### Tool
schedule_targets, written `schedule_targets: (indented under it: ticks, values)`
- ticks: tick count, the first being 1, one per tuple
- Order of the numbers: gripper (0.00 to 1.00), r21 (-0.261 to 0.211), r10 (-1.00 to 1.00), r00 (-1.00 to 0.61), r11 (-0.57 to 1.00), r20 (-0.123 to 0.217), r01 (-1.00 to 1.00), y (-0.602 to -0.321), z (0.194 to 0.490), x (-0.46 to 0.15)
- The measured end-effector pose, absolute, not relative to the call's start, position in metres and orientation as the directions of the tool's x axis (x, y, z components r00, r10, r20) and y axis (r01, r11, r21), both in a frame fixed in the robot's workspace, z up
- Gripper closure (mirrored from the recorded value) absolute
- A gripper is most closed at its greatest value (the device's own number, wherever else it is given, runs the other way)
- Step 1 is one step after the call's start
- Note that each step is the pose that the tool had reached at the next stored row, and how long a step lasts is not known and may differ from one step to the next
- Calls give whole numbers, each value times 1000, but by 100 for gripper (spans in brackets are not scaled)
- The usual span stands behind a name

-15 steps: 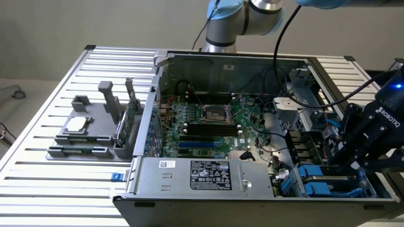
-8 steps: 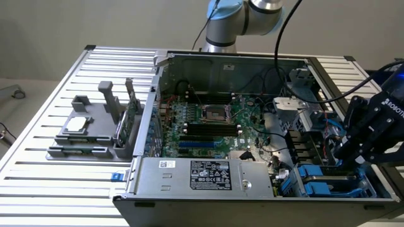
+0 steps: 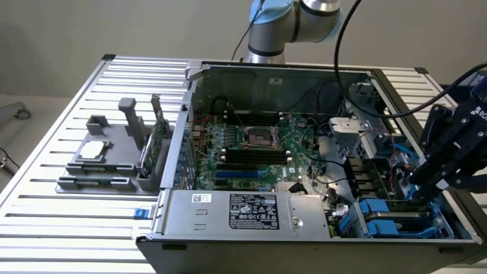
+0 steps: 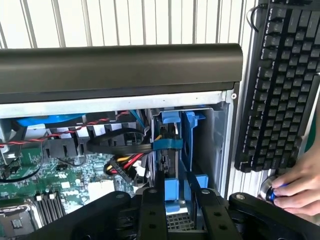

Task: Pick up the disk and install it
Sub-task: 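Insert the first disk wire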

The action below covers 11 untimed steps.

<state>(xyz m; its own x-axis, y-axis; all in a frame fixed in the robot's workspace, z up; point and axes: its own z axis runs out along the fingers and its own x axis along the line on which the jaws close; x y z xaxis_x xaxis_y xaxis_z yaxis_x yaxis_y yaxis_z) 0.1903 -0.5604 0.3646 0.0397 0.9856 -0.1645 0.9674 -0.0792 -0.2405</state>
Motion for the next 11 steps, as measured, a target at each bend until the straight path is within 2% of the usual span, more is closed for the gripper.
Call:
schedule_targets:
  ticks: [11]
  values:
    - [70, -244, 992, 43, -71, -117, 967, -561, 371, 159]
